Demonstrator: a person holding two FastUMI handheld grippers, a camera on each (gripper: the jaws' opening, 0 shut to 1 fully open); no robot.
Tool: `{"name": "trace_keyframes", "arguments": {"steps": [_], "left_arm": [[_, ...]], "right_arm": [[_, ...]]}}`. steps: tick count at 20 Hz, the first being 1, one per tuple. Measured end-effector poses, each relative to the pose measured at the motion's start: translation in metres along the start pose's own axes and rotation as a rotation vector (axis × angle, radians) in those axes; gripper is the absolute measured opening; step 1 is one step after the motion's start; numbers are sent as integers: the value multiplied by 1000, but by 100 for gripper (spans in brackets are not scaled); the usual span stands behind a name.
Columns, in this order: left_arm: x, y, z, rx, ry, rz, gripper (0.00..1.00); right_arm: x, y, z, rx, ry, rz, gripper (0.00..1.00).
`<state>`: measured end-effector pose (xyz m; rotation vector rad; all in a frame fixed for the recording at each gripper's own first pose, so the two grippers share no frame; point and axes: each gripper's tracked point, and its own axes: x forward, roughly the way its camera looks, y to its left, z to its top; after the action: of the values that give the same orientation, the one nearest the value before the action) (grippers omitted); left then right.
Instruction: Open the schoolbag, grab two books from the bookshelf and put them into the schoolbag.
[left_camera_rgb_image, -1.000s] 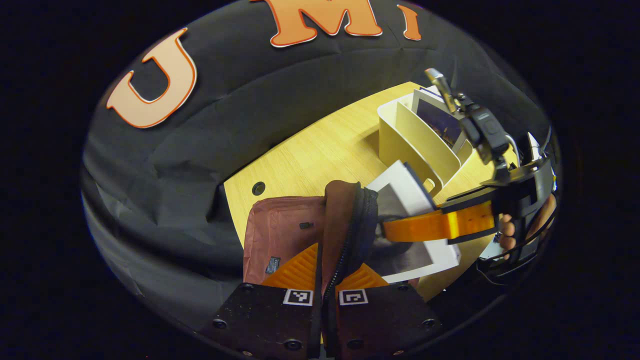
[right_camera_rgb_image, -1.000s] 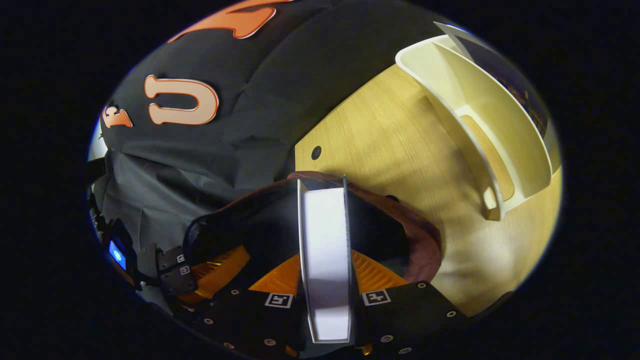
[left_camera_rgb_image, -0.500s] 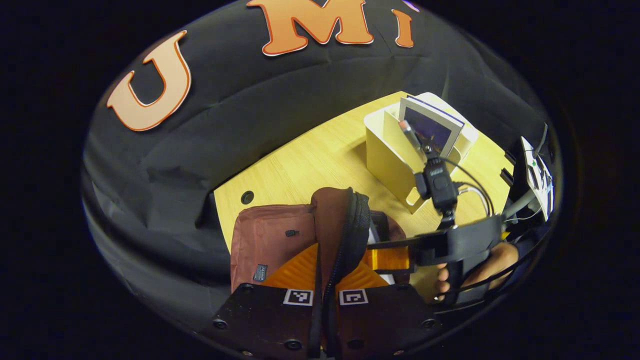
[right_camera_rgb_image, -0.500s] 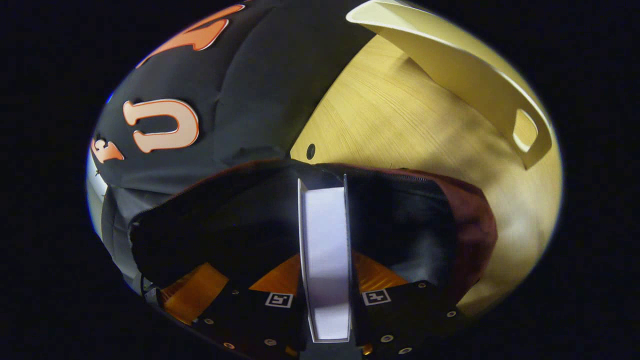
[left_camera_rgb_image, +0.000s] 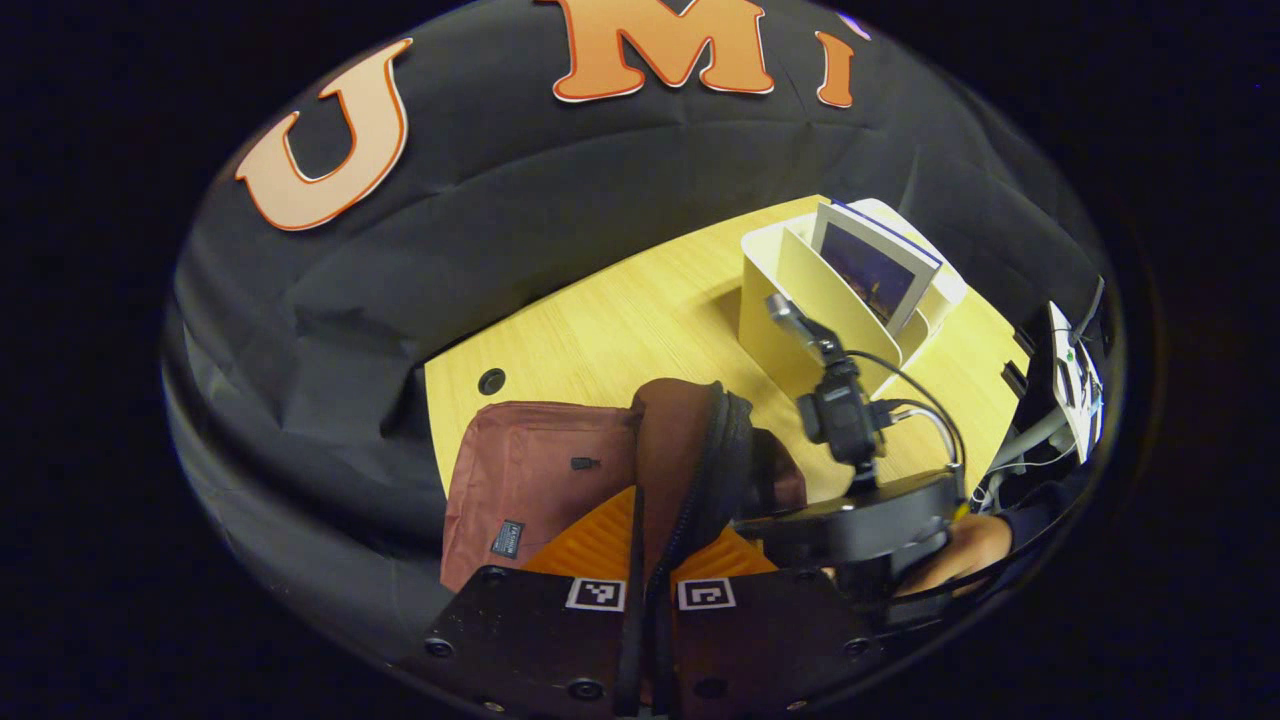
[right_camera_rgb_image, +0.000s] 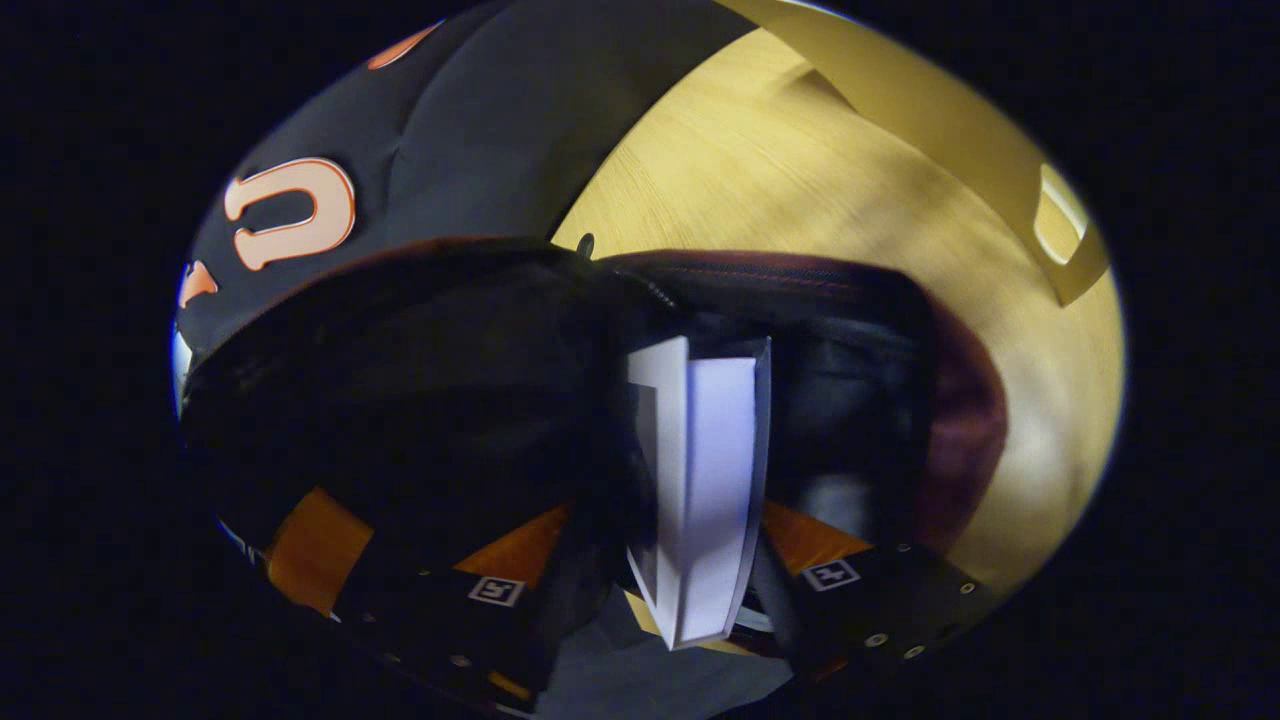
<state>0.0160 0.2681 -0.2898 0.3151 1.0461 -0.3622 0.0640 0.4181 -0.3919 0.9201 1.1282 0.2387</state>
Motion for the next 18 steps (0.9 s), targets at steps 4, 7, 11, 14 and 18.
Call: {"name": "trace_keyframes", "arguments": {"steps": [4,7,11,14,18], "left_arm": [[-1,-5,-2,-43,6,10,5],[2,-12,-3,-52,14,19,5],[6,-17,-3,-63,17,30,5],[9,-21,-6,-84,19,24,5],[13,-24,-11,-111,15,10,5]], "right_arm": [[-49,-7,9,-130,-7,-29,97],[-97,-16,17,-214,-23,-59,97],[-160,-38,24,-324,-12,-139,97],[-208,-48,43,-323,-22,-181,97],[-269,-54,89,-365,-81,-246,97]]}}
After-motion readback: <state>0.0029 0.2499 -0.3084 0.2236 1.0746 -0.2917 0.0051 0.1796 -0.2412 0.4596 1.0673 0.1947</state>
